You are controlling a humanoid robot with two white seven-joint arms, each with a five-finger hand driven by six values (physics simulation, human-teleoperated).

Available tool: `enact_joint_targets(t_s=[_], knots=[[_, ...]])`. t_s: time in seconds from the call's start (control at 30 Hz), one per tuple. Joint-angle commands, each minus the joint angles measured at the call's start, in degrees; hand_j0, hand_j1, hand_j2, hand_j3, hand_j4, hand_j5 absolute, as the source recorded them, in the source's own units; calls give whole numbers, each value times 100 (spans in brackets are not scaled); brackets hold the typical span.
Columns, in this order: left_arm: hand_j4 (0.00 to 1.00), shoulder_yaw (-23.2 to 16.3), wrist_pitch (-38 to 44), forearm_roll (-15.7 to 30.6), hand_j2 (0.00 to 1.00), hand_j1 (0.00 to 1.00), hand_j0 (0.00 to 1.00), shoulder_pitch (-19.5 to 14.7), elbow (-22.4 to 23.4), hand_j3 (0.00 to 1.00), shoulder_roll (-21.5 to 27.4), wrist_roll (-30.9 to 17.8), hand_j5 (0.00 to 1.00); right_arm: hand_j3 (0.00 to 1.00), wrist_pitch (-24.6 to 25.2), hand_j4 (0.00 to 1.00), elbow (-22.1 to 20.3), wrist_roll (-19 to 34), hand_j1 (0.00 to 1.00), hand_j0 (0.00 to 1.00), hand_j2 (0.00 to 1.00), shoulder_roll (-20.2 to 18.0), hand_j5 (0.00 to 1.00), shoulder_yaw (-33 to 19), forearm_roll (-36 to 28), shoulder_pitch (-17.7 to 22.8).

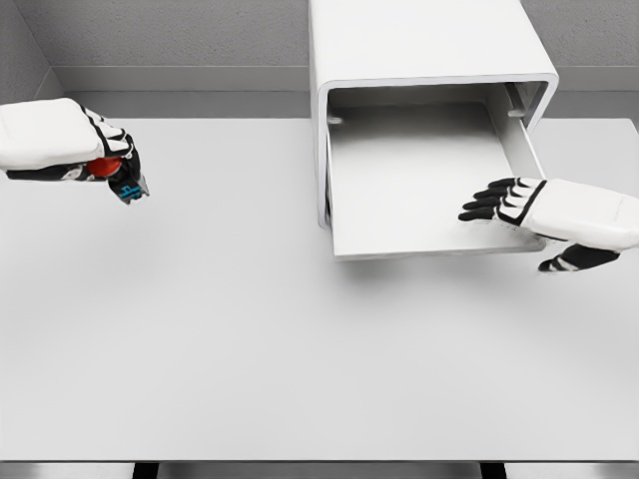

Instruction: Slide open multi-storey tabletop storage cabinets and put open load switch and slide close multi-storey tabletop storage cabinets

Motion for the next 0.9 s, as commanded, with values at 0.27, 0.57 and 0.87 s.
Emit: enact_joint_targets(t_s=[0.27,0.57,0.87], knots=[[36,48,15,63,36,36,36,-246,-192,36,-437,3,36,100,-15,100,4,-2,100,100,100,-456,100,-1284,-1054,263],[36,40,15,63,36,36,36,-465,-341,36,-1378,-23,36,100,-15,100,4,-2,100,100,100,-579,100,-3570,-1406,2153],[36,31,15,248,36,36,36,-984,-535,36,-1729,12,36,60,-15,60,4,-2,60,60,60,-483,60,-4115,-1388,4166]])
